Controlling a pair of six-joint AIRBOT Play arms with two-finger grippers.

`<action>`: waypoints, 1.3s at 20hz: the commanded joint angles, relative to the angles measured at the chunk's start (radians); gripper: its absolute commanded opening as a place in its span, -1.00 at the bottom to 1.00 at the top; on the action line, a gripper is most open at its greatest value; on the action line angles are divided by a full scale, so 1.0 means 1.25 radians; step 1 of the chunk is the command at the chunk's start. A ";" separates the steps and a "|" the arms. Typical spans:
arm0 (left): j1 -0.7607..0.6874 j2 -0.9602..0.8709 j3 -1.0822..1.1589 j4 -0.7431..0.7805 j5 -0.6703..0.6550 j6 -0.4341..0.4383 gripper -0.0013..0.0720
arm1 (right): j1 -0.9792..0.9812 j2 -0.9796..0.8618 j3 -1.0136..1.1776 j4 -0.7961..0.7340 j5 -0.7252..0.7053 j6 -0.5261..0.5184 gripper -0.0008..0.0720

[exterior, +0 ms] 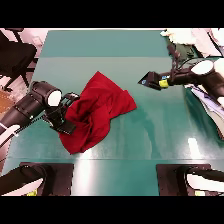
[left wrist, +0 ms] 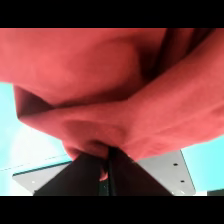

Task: Fold the shirts.

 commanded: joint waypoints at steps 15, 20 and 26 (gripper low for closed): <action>0.018 0.022 -0.024 0.014 0.052 0.005 -0.88 | 0.099 -0.489 0.401 -0.005 0.127 0.016 0.64; 0.018 0.022 -0.024 0.014 0.054 0.005 -0.88 | 0.090 -0.495 0.417 -0.006 0.138 0.027 0.63; 0.018 0.022 -0.024 0.014 0.064 0.005 -0.88 | 0.052 -0.468 0.417 -0.005 0.126 0.027 0.63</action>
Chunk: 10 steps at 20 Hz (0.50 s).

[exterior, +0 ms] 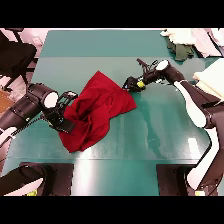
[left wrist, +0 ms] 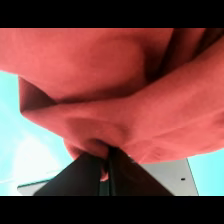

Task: Fold the shirts.

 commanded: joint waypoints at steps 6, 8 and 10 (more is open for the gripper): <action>0.001 0.001 0.000 0.000 0.017 0.000 -0.88 | -0.008 -0.002 0.002 0.006 -0.044 0.004 0.63; 0.001 0.001 0.000 0.000 0.017 -0.001 -0.88 | -0.003 -0.023 0.002 0.008 -0.034 0.011 0.63; 0.001 0.001 0.000 0.000 0.016 0.000 -0.88 | 0.007 -0.039 0.002 0.008 -0.021 0.014 0.60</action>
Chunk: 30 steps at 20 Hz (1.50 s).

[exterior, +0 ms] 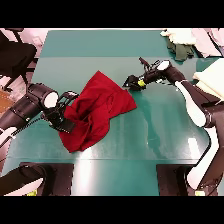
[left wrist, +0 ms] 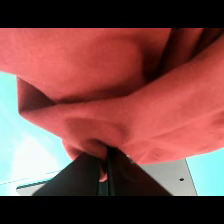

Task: Fold the shirts.

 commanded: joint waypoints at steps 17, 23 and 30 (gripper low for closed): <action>0.006 0.001 0.090 0.152 0.075 -0.024 -0.88 | -0.028 0.212 0.000 -0.115 0.024 -0.030 -0.92; 0.119 0.001 0.306 0.170 0.201 -0.090 -0.88 | -0.040 0.421 0.000 -0.275 0.019 -0.026 -0.92; 0.245 -0.020 0.374 0.169 0.275 -0.110 -0.87 | -0.022 0.650 -0.078 -0.390 0.117 0.007 -0.92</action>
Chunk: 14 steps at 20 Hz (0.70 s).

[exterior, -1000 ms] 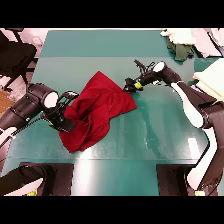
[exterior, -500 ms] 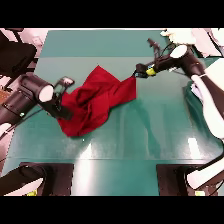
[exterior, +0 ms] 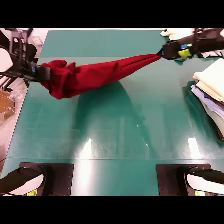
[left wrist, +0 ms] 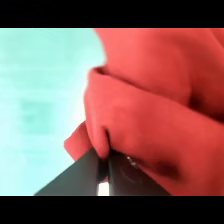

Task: Fold the shirts.

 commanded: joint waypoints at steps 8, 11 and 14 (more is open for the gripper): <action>0.046 -0.065 0.017 -0.080 0.054 0.007 -0.87 | 0.158 0.428 -0.547 -0.142 -0.013 0.179 -0.92; 0.046 -0.062 0.072 -0.106 0.012 0.056 -0.88 | 0.147 0.528 -0.538 -0.180 -0.101 0.200 -0.92; 0.046 -0.030 0.221 -0.125 -0.022 0.076 -0.88 | 0.099 0.616 -0.422 -0.281 -0.125 0.214 -0.92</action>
